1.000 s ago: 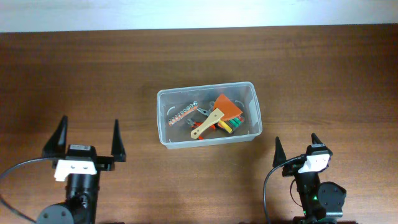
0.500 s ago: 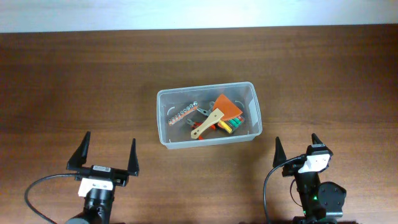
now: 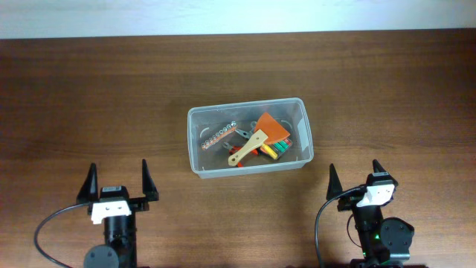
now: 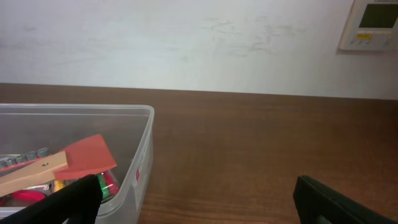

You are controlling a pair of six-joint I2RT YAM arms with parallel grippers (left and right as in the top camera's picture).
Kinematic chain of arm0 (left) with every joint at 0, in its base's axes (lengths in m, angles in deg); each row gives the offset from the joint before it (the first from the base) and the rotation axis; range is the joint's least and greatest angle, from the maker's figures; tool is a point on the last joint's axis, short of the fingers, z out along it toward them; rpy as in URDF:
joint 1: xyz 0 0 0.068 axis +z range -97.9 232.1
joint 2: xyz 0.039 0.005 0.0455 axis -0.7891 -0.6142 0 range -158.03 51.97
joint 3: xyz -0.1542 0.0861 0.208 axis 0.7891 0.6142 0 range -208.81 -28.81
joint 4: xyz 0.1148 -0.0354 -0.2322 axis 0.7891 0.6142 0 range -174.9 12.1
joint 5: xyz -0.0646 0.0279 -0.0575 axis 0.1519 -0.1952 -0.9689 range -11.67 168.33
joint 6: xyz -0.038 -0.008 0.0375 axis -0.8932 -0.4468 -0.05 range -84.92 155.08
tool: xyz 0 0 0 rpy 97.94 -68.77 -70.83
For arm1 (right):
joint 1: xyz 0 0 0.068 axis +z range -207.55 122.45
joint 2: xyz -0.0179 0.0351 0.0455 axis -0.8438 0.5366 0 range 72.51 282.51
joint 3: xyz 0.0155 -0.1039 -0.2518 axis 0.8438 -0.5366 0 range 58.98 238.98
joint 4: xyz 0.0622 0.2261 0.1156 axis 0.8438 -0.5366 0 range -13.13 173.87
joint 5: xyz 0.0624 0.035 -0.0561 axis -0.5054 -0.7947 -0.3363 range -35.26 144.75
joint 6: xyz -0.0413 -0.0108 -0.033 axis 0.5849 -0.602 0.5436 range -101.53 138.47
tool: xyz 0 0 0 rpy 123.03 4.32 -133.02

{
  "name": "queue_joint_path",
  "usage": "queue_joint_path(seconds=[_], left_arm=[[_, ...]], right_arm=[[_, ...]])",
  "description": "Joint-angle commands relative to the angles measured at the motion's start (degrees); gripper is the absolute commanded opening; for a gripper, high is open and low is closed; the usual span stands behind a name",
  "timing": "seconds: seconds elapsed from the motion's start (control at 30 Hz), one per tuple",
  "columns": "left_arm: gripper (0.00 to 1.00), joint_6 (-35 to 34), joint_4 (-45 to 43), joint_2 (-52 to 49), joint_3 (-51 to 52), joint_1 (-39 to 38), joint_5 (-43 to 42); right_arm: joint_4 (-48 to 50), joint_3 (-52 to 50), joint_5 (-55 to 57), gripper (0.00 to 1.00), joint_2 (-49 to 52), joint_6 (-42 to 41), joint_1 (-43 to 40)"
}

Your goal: Pack container

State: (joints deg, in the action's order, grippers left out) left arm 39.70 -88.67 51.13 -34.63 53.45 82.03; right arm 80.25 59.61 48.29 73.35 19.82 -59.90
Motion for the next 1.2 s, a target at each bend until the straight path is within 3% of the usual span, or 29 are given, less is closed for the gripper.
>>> queue_joint_path(seconds=[0.0,0.13,0.27,1.17], left_arm=[[0.99,-0.8,-0.1,0.5,3.2,-0.2,1.7],[0.99,-0.8,1.0,0.5,5.2,-0.2,1.7],[0.99,-0.8,8.4,0.5,5.3,-0.2,1.5],[0.99,-0.7,8.1,0.5,5.3,-0.2,1.1]], right_arm=[[-0.3,-0.3,0.7,0.98,-0.5,-0.1,0.5],[-0.3,-0.3,0.7,0.99,-0.5,-0.1,0.5],[-0.3,-0.3,0.7,0.99,-0.5,-0.1,0.5],[-0.3,-0.3,0.7,0.99,-0.5,-0.1,0.5]])
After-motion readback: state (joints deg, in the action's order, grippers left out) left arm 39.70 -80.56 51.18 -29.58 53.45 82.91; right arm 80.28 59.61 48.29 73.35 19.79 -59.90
